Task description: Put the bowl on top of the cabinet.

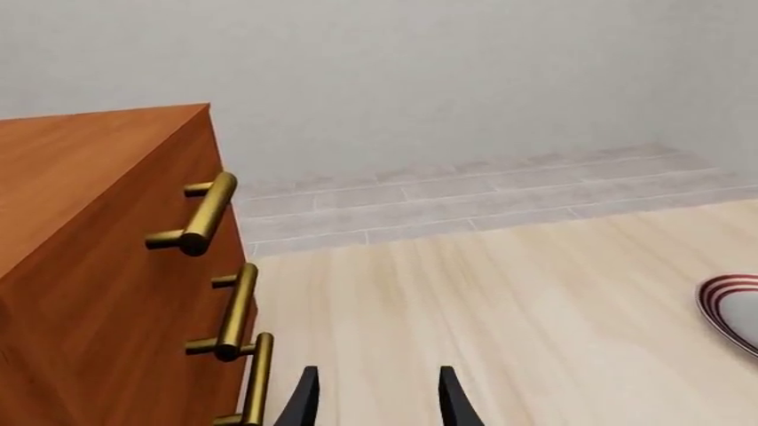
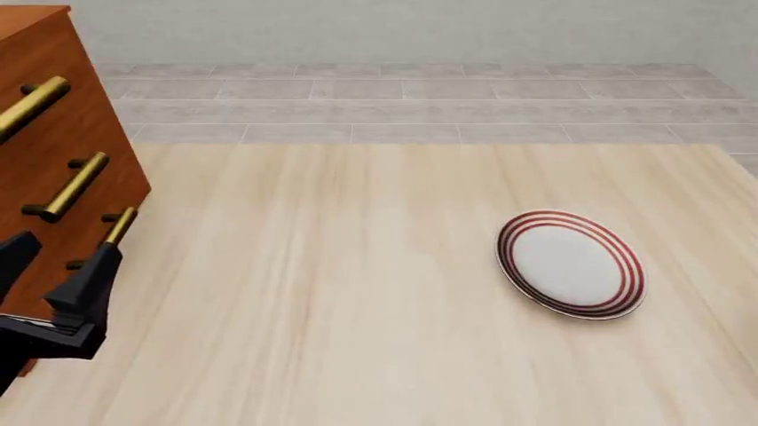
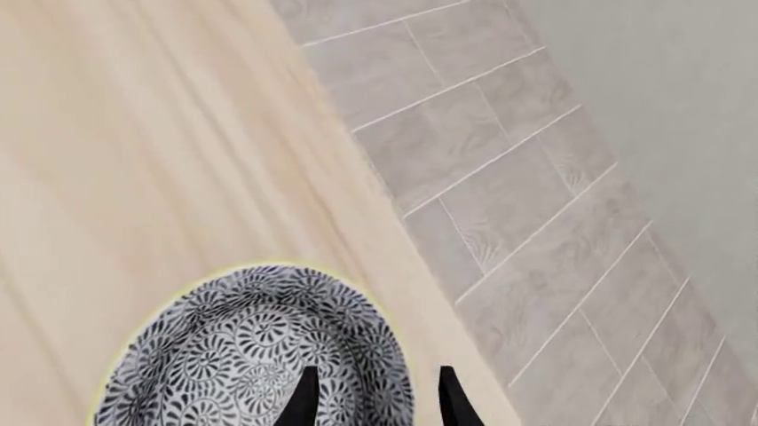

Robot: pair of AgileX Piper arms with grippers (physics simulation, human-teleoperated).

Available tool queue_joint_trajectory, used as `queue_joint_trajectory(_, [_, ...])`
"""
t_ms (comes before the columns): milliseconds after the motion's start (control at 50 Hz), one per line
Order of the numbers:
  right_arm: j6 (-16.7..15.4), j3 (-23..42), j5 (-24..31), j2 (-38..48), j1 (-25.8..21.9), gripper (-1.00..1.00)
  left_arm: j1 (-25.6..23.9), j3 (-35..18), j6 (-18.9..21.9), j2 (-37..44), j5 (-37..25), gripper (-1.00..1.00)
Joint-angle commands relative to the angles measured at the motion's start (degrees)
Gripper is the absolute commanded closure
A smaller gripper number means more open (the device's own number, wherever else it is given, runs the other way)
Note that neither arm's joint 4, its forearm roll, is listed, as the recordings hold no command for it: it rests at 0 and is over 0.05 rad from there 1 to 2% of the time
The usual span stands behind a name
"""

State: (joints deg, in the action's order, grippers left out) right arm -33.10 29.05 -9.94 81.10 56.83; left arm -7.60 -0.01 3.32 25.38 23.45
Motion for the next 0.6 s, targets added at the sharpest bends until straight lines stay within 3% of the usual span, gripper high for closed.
queue_joint_trajectory(20, [-0.2, 0.5, -1.9, 4.1, 0.6, -1.00, 0.1, 0.0, 0.0, 0.4, 0.3, -1.00])
queue_joint_trajectory(600, [-1.9, 1.9, -5.7, 13.2, 2.3, -1.00, 0.2, 0.0, 0.2, 0.9, 0.5, -1.00])
